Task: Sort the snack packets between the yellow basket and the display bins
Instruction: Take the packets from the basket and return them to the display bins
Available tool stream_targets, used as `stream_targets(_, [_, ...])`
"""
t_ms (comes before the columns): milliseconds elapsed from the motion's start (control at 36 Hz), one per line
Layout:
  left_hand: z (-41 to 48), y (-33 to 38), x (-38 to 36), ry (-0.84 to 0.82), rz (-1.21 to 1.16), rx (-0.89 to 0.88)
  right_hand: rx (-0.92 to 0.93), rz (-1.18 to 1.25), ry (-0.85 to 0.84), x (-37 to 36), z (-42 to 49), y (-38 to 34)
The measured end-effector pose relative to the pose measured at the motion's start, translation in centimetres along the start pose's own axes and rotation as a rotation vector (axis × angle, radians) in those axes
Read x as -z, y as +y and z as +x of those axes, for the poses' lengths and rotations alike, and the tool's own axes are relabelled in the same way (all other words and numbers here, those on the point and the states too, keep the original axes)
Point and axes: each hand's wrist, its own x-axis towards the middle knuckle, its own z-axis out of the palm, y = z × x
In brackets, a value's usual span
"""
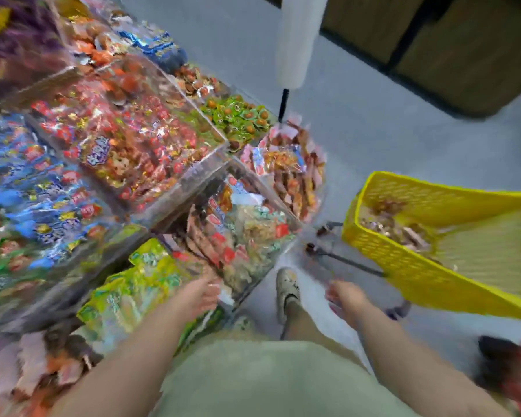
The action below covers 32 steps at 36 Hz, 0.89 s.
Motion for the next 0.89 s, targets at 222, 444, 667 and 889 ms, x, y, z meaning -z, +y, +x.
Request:
stream_targets(222, [2.4,-3.1,-4.5,0.131,0.254,-0.056,-0.321,0.378,0.212,10.4,-2.5,15.8])
stream_targets(444, [2.4,-2.5,-14.4,0.046,0.584,-0.051,-0.315,0.5,0.227,17.6,-0.9,19.0])
stream_targets(667, [3.3,-2.1,-24.6,0.002,0.682,-0.098,-0.21,0.409,0.257,27.2,2.4,14.7])
stream_targets(889, [3.9,-0.5,-30.5,-0.012,0.763,-0.115,-0.22,0.36,0.207,30.1,4.5,12.1])
